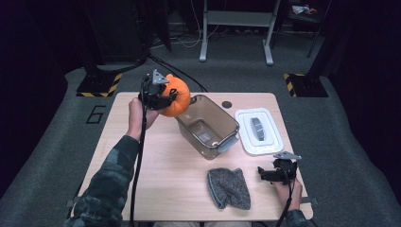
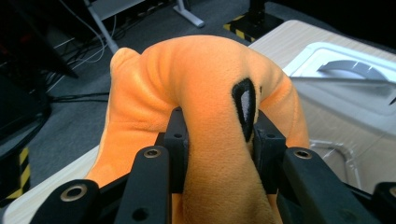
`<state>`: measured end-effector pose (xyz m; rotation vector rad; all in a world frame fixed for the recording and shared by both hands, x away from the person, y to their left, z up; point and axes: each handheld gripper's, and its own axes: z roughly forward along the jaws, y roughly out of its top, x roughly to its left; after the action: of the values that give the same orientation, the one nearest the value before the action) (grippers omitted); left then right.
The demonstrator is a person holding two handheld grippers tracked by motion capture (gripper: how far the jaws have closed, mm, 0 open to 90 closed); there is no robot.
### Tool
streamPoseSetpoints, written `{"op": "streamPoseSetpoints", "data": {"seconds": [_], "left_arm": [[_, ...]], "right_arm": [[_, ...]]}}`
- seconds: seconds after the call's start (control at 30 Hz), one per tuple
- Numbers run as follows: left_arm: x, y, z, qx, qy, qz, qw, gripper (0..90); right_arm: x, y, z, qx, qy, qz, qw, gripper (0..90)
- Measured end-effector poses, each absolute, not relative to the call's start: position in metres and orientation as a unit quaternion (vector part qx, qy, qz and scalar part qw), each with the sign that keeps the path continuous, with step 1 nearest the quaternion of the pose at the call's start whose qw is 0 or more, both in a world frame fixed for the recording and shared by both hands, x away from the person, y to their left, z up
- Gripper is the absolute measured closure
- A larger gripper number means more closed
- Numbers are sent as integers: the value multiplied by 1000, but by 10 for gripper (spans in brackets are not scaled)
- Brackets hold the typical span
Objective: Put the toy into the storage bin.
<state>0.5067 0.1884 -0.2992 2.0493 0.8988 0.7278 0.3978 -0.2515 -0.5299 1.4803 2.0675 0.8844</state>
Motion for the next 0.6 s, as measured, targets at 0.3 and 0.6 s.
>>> {"op": "streamPoseSetpoints", "data": {"seconds": [0.3, 0.6], "left_arm": [[511, 161, -305, 814, 341, 272, 384, 657], [517, 138, -316, 818, 343, 258, 383, 656]], "right_arm": [[398, -251, -530, 536, 749, 320, 223, 0], [398, -251, -530, 538, 747, 321, 223, 0]]}}
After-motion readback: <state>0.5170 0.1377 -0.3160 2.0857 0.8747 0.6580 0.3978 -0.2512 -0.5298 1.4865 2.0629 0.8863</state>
